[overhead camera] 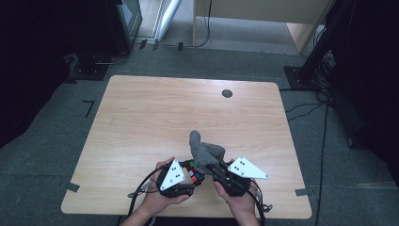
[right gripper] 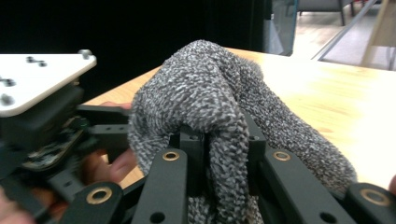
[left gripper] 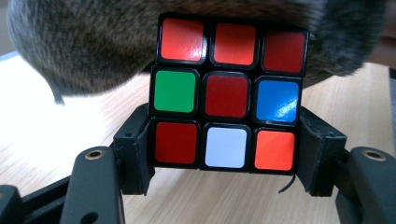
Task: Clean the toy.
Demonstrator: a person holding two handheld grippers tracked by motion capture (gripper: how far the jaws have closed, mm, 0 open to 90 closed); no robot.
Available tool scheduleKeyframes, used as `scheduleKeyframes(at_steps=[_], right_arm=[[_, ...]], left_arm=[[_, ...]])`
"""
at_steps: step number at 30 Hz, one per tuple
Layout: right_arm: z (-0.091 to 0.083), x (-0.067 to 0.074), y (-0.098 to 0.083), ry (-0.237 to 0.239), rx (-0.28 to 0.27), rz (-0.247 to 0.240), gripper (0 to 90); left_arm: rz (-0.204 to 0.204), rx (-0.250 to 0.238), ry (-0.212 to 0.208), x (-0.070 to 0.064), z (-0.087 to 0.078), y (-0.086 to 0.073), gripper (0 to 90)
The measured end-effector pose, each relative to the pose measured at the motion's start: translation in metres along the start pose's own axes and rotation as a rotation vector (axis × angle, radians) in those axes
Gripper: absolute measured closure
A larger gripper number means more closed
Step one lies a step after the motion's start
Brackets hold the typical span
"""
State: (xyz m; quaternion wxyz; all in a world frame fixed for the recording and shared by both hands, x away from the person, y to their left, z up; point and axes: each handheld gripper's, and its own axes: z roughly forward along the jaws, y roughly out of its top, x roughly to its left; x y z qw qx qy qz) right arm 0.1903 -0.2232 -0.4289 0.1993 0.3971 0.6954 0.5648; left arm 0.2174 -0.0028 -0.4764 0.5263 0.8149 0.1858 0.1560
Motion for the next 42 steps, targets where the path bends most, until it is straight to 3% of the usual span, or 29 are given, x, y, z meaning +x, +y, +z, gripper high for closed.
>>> scheduleKeyframes(at_steps=[4, 7, 11, 14, 18, 21, 23, 25, 27, 30, 33, 36, 39, 42], right_arm=[[0.0, -0.013, -0.005, -0.051, 0.023, 0.054, 78.4], [0.001, -0.011, -0.007, -0.046, 0.037, 0.056, 78.3], [0.002, 0.005, -0.003, -0.041, 0.013, 0.001, 78.3], [0.0, 0.008, 0.0, -0.052, 0.01, -0.017, 78.4], [0.0, -0.005, -0.004, -0.092, 0.018, 0.041, 78.6], [0.0, -0.004, -0.005, -0.082, 0.03, 0.042, 78.6], [0.001, 0.005, -0.003, -0.043, 0.02, 0.015, 78.2], [0.002, 0.012, -0.001, -0.039, 0.018, -0.015, 78.1], [0.002, 0.012, 0.0, -0.039, 0.017, 0.0, 78.1], [0.001, 0.001, -0.002, -0.052, 0.018, 0.042, 78.5], [0.0, -0.012, -0.007, -0.096, 0.032, 0.076, 79.1], [-0.001, -0.012, -0.009, -0.084, 0.038, 0.093, 79.2], [0.0, 0.001, -0.003, -0.054, 0.023, 0.021, 79.3], [-0.003, 0.012, 0.003, -0.005, -0.001, -0.011, 79.3]], left_arm=[[-0.045, -0.017, 0.019, 0.011, -0.006, 0.0, 33.9], [-0.061, -0.005, 0.029, 0.013, -0.006, -0.001, 33.8], [-0.018, 0.026, 0.04, 0.003, 0.0, -0.001, 33.8], [0.006, 0.02, 0.024, -0.002, 0.001, 0.001, 33.8], [-0.042, -0.015, 0.03, 0.01, -0.008, 0.003, 33.8], [-0.076, -0.017, 0.053, 0.017, -0.011, 0.002, 33.8], [-0.05, 0.008, 0.07, 0.013, -0.007, 0.001, 33.8], [-0.021, 0.026, 0.073, 0.007, -0.004, 0.001, 33.8], [-0.001, 0.029, 0.062, 0.002, -0.002, 0.002, 33.9], [0.01, 0.007, 0.041, 0.002, -0.004, 0.004, 33.9], [-0.018, -0.018, 0.051, 0.009, -0.01, 0.006, 33.9], [-0.047, -0.024, 0.054, 0.015, -0.012, 0.005, 33.9], [-0.043, -0.005, 0.047, 0.012, -0.008, 0.003, 33.9], [-0.016, -0.001, 0.025, 0.006, -0.004, 0.003, 33.9]])
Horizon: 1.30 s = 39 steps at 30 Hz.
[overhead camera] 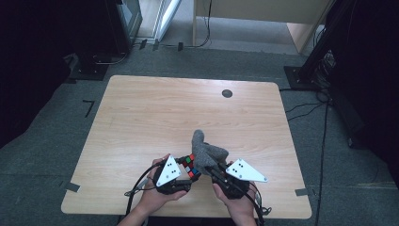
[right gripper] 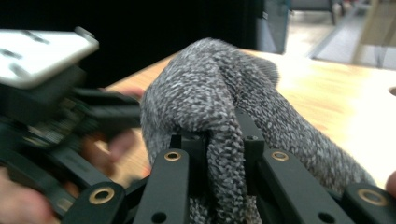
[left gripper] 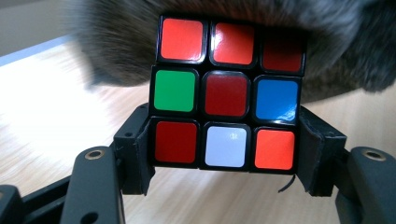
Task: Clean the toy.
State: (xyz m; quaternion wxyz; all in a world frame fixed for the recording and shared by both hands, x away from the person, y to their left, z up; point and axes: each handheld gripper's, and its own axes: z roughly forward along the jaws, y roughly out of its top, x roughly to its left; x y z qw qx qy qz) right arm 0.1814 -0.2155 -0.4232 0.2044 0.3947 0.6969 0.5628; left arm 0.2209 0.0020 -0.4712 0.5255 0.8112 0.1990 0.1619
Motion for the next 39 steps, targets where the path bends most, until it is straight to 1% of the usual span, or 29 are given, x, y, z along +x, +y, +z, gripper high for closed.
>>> scheduleKeyframes(at_steps=[1, 3, 5, 7, 8, 9, 11, 13, 15, 16, 18, 20, 22, 24, 25, 27, 28, 30, 31, 32, 33, 34, 35, 36, 37, 38, 39], right_arm=[[-0.001, 0.002, 0.002, 0.005, -0.002, -0.001, 79.3], [-0.002, 0.0, 0.004, 0.001, -0.012, -0.005, 79.4], [-0.003, -0.008, 0.003, -0.019, -0.009, 0.018, 79.6], [-0.003, -0.015, 0.0, -0.043, 0.006, 0.045, 79.7], [-0.002, -0.019, -0.002, -0.055, 0.015, 0.054, 79.7], [-0.002, -0.02, -0.003, -0.055, 0.019, 0.062, 79.7], [-0.002, -0.02, -0.004, -0.042, 0.023, 0.068, 79.7], [-0.002, -0.014, -0.002, -0.028, 0.012, 0.039, 79.6], [-0.004, -0.008, 0.003, 0.013, -0.005, 0.049, 79.4], [-0.004, -0.005, 0.005, 0.027, -0.014, 0.039, 79.4], [-0.006, -0.001, 0.009, 0.024, -0.018, 0.011, 79.4], [-0.006, -0.006, 0.008, 0.019, -0.019, 0.021, 79.7], [-0.005, -0.013, 0.005, 0.001, -0.006, 0.045, 80.2], [-0.003, -0.021, 0.001, -0.009, 0.017, 0.062, 80.4], [-0.002, -0.023, 0.0, 0.001, 0.033, 0.074, 80.4], [-0.002, -0.024, 0.0, 0.01, 0.047, 0.083, 80.4], [-0.002, -0.022, 0.002, 0.011, 0.044, 0.073, 80.4], [-0.004, -0.014, 0.006, 0.011, 0.039, 0.044, 80.4], [-0.005, -0.012, 0.007, 0.017, 0.037, 0.038, 80.3], [-0.006, -0.009, 0.009, 0.035, 0.032, 0.032, 80.2], [-0.006, -0.005, 0.01, 0.052, 0.024, 0.016, 80.2], [-0.006, -0.002, 0.011, 0.053, 0.024, 0.006, 80.1], [-0.005, 0.0, 0.011, 0.04, 0.025, -0.011, 80.2], [-0.005, 0.0, 0.01, 0.032, 0.023, -0.009, 80.2], [-0.005, -0.004, 0.01, 0.035, 0.019, 0.01, 80.1], [-0.005, -0.009, 0.008, 0.032, 0.016, 0.029, 80.2], [-0.005, -0.012, 0.007, 0.02, 0.023, 0.04, 80.2]], left_arm=[[0.0, -0.005, -0.007, -0.001, 0.0, 0.001, 33.9], [-0.011, -0.02, -0.022, -0.001, -0.002, 0.002, 33.9], [-0.019, -0.035, -0.026, 0.001, -0.005, 0.003, 33.9], [-0.048, -0.054, -0.029, 0.007, -0.008, 0.004, 33.9], [-0.054, -0.058, -0.026, 0.008, -0.009, 0.003, 33.9], [-0.057, -0.058, -0.025, 0.01, -0.01, 0.003, 33.9], [-0.054, -0.053, -0.029, 0.009, -0.009, 0.002, 33.9], [-0.046, -0.044, -0.033, 0.007, -0.007, 0.002, 33.9], [-0.042, -0.04, -0.044, 0.004, -0.005, 0.002, 33.9], [-0.042, -0.042, -0.053, 0.003, -0.005, 0.003, 33.9], [-0.049, -0.051, -0.063, 0.002, -0.006, 0.004, 34.0], [-0.047, -0.055, -0.06, 0.004, -0.008, 0.006, 33.9], [-0.058, -0.064, -0.056, 0.006, -0.01, 0.006, 34.0], [-0.095, -0.073, -0.066, 0.011, -0.012, 0.006, 34.0], [-0.101, -0.073, -0.068, 0.012, -0.012, 0.005, 33.9], [-0.124, -0.081, -0.075, 0.014, -0.012, 0.004, 33.9], [-0.122, -0.083, -0.071, 0.013, -0.012, 0.004, 33.9], [-0.085, -0.07, -0.056, 0.009, -0.01, 0.004, 34.0], [-0.064, -0.056, -0.061, 0.006, -0.008, 0.004, 34.0], [-0.043, -0.041, -0.071, 0.003, -0.006, 0.004, 34.0], [-0.031, -0.034, -0.072, 0.0, -0.005, 0.004, 34.0], [-0.013, -0.028, -0.068, -0.003, -0.004, 0.004, 34.0], [-0.011, -0.027, -0.067, -0.003, -0.004, 0.005, 34.0], [-0.021, -0.031, -0.07, -0.003, -0.005, 0.005, 34.1], [-0.03, -0.042, -0.075, -0.002, -0.006, 0.006, 34.1], [-0.028, -0.047, -0.077, -0.001, -0.007, 0.006, 34.1], [-0.032, -0.061, -0.077, 0.0, -0.009, 0.007, 34.1]])
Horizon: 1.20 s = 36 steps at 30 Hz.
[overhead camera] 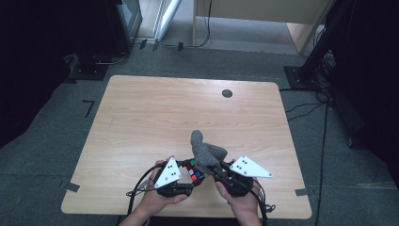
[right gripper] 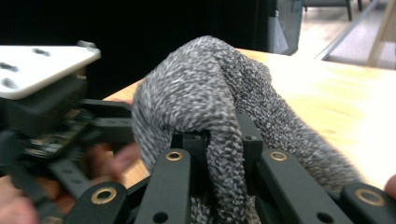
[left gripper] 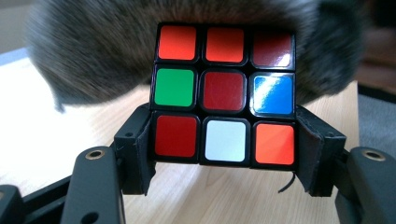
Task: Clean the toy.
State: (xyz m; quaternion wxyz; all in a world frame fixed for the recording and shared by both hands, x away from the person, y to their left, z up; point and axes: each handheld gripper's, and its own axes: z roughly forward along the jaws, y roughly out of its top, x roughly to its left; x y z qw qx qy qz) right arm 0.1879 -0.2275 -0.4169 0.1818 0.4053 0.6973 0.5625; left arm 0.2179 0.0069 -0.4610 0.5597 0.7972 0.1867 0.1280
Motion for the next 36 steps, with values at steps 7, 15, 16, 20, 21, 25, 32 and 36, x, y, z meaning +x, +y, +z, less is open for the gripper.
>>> scheduleKeyframes(at_steps=[7, 15, 16, 20, 21, 25, 32, 36], right_arm=[[0.001, 0.003, -0.004, -0.049, 0.005, -0.029, 80.5], [0.0, 0.012, 0.0, -0.022, -0.016, -0.073, 80.4], [0.0, 0.006, -0.001, -0.041, 0.0, -0.057, 80.4], [0.003, -0.001, -0.006, -0.061, 0.026, -0.032, 80.4], [0.003, 0.002, -0.005, -0.058, 0.029, -0.039, 80.3], [0.0, 0.017, 0.0, -0.01, -0.004, -0.094, 80.1], [0.004, 0.001, -0.006, -0.053, 0.03, -0.045, 80.2], [0.005, -0.001, -0.008, -0.074, 0.041, -0.053, 80.0]], left_arm=[[-0.052, -0.001, -0.019, 0.01, -0.002, -0.003, 34.0], [0.009, 0.019, 0.001, 0.001, 0.001, -0.001, 34.1], [0.006, 0.013, 0.001, 0.002, 0.0, 0.0, 34.1], [0.013, 0.018, 0.019, 0.005, -0.001, -0.002, 34.0], [0.018, 0.026, 0.021, 0.005, 0.001, -0.003, 34.0], [0.027, 0.036, 0.022, 0.003, 0.002, -0.003, 34.0], [0.025, 0.027, 0.039, 0.004, -0.001, -0.001, 34.0], [0.024, 0.037, 0.041, 0.005, 0.001, -0.002, 34.0]])
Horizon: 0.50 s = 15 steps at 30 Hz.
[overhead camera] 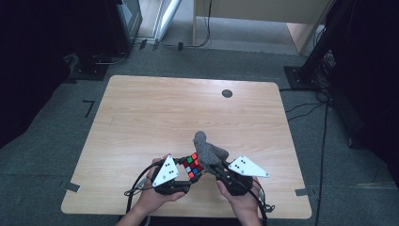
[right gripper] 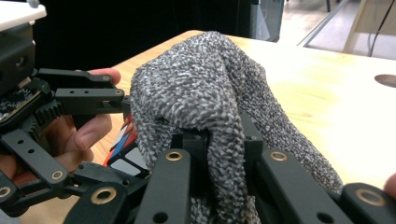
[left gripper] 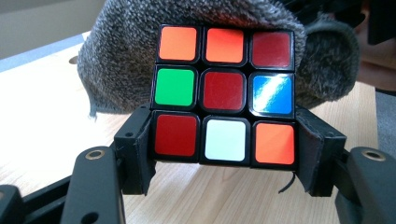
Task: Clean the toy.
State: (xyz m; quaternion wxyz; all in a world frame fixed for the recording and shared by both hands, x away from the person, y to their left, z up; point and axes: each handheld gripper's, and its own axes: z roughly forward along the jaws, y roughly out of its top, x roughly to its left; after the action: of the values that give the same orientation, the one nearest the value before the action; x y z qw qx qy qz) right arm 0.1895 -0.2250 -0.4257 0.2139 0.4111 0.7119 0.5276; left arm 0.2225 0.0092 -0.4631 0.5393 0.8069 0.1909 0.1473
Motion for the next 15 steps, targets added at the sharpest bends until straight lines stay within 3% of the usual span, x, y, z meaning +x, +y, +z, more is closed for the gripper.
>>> scheduleKeyframes(at_steps=[3, 5, 8, 10, 12, 15], right_arm=[[-0.003, 0.009, 0.003, 0.006, -0.017, -0.043, 79.8], [-0.004, 0.016, 0.005, 0.0, -0.034, -0.097, 79.7], [-0.002, 0.038, 0.005, -0.058, -0.01, -0.288, 79.7], [0.006, 0.054, -0.002, -0.12, 0.034, -0.494, 79.6], [0.014, 0.063, -0.012, -0.146, 0.066, -0.612, 79.6], [0.02, 0.069, -0.018, -0.118, 0.102, -0.668, 79.6]], left_arm=[[0.023, 0.043, 0.034, -0.002, 0.004, 0.0, 34.1], [0.048, 0.099, 0.062, -0.005, 0.008, 0.0, 34.1], [0.065, 0.151, 0.079, -0.01, 0.013, 0.002, 34.1], [0.075, 0.187, 0.096, -0.012, 0.015, 0.005, 34.1], [0.082, 0.226, 0.11, -0.014, 0.017, 0.006, 34.1], [0.083, 0.253, 0.117, -0.015, 0.019, 0.006, 34.1]])
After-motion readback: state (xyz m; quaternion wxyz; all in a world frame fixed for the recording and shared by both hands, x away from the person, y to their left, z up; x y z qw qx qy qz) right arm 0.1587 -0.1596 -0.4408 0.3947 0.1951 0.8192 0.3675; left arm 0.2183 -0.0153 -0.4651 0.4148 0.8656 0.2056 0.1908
